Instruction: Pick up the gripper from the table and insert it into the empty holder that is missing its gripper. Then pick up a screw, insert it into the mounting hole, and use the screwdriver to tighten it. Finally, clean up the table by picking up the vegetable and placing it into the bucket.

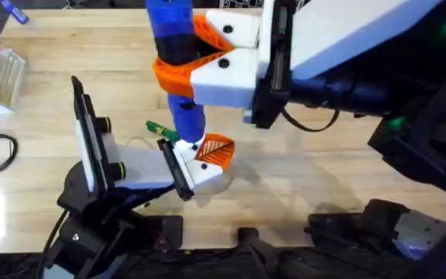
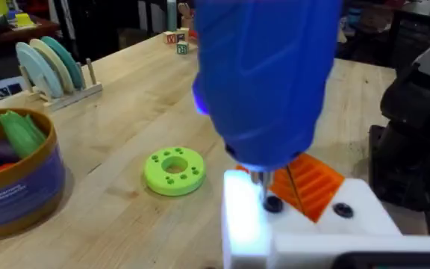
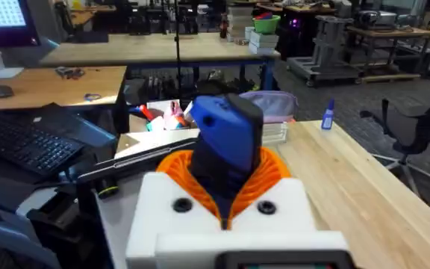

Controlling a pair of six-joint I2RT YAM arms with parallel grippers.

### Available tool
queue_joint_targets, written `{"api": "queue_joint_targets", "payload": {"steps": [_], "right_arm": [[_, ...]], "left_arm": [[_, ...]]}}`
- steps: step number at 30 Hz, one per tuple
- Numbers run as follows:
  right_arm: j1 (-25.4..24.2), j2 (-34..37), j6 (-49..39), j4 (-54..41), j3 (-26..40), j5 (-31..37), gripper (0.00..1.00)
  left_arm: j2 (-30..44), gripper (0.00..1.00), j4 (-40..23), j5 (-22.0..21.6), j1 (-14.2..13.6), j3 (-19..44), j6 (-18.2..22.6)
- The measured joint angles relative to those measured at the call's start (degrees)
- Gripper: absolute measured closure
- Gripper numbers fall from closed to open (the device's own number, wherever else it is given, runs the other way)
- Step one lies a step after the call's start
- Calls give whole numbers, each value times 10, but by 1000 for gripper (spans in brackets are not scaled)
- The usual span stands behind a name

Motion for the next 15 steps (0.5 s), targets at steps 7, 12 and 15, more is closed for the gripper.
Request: {"api": "queue_joint_targets", "payload": {"steps": [7,12,15], "right_arm": [[0,0,0,0,0,0,977],[0,0,0,-5,0,0,977],[0,0,0,-8,0,0,977]], "left_arm": [[0,987,0,0,0,0,0],[0,987,0,0,0,0,0],[0,987,0,0,0,0,0]]}}
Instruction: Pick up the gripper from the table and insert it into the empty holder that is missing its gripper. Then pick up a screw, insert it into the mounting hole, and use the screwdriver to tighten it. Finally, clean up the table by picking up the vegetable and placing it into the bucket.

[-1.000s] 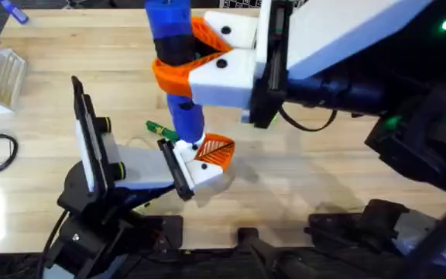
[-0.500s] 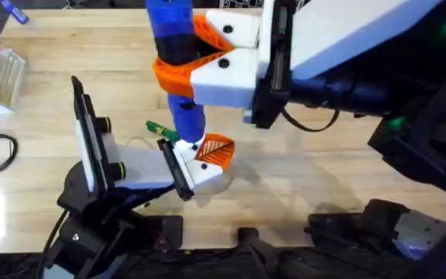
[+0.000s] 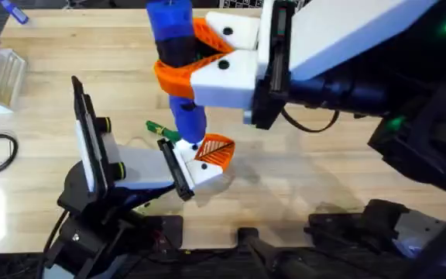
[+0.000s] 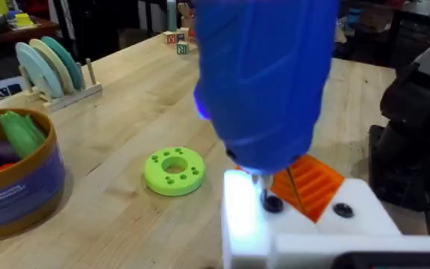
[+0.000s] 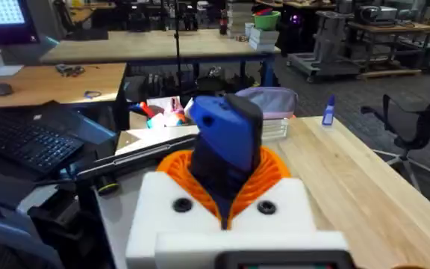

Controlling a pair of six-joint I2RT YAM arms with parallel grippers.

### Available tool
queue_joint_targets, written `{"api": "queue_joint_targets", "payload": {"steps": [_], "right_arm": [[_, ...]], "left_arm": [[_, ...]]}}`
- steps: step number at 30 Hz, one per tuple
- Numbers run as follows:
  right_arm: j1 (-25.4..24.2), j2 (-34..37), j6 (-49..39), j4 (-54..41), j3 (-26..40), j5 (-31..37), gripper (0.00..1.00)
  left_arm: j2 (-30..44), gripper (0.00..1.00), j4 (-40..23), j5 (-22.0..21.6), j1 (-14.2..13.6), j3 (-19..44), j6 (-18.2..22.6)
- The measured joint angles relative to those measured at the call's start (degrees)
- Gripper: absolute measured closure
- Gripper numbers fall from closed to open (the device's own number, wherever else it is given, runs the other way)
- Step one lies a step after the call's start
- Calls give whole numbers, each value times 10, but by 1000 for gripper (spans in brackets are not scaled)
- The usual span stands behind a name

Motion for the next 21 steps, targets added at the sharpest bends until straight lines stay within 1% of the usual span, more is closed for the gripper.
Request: {"api": "queue_joint_targets", "payload": {"steps": [21], "right_arm": [[0,0,0,-11,0,2,977]], "left_arm": [[0,987,-1,0,0,0,0]]}}
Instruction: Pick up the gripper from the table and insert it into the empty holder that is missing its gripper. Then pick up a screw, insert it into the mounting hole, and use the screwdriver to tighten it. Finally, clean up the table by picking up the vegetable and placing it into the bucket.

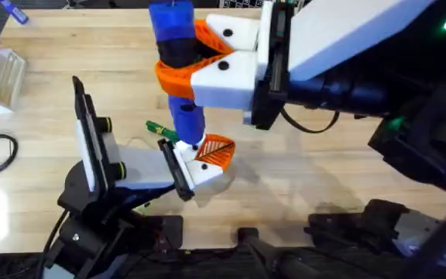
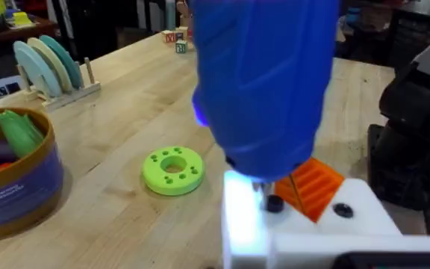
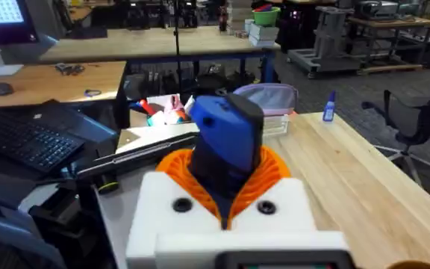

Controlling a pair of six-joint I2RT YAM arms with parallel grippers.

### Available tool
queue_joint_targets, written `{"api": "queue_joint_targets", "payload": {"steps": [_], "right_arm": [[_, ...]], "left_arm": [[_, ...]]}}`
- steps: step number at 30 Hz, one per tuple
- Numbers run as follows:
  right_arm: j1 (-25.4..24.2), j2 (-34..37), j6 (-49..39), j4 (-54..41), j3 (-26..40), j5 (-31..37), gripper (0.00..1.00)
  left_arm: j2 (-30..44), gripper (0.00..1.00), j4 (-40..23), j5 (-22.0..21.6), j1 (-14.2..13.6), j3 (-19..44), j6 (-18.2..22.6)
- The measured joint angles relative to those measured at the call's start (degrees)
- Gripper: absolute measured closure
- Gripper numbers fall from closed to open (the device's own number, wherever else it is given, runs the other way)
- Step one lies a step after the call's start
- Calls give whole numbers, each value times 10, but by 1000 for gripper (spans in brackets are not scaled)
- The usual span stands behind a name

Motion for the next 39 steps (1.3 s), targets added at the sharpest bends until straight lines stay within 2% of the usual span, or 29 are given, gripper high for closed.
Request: {"api": "queue_joint_targets", "payload": {"steps": [20,39], "right_arm": [[1,-31,0,-9,0,-1,977],[1,-13,2,-7,0,-1,977]], "left_arm": [[0,987,1,0,0,0,0],[0,987,1,0,0,0,0]]}}
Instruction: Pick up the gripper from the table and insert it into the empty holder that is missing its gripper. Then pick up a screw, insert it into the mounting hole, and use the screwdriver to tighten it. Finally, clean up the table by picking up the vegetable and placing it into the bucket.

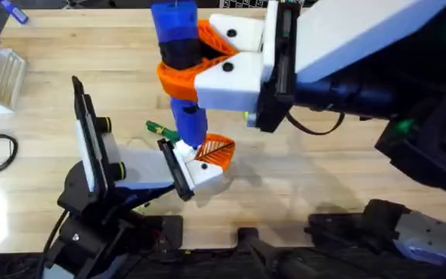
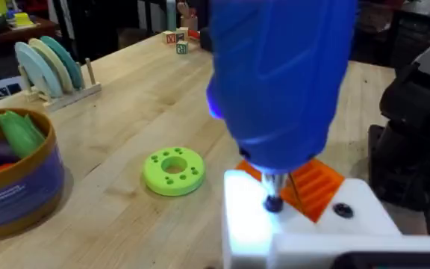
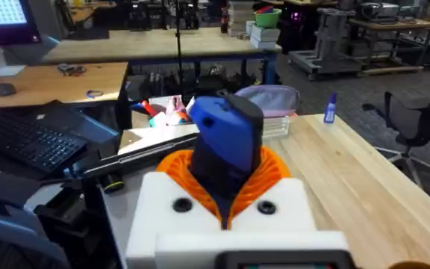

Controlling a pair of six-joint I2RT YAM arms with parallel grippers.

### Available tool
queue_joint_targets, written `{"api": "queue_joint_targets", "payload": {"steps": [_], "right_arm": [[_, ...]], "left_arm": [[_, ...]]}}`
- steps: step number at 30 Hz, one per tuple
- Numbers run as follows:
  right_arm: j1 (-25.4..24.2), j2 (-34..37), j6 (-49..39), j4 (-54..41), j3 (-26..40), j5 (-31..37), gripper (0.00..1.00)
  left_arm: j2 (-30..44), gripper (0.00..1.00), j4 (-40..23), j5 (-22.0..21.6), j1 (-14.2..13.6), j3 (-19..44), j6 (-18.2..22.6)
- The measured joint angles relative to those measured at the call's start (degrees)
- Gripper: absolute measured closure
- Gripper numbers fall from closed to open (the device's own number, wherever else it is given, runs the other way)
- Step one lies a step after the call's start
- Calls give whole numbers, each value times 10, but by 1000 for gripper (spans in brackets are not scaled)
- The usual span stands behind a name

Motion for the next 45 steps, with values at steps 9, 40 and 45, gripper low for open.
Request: {"api": "queue_joint_targets", "payload": {"steps": [9,40,45], "right_arm": [[0,0,0,-2,0,0,977],[0,7,0,5,0,0,978],[1,-8,0,40,-12,-7,978]], "left_arm": [[0,987,0,0,0,0,0],[0,987,0,0,0,0,-6],[-2,987,17,0,0,2,-2]]}}
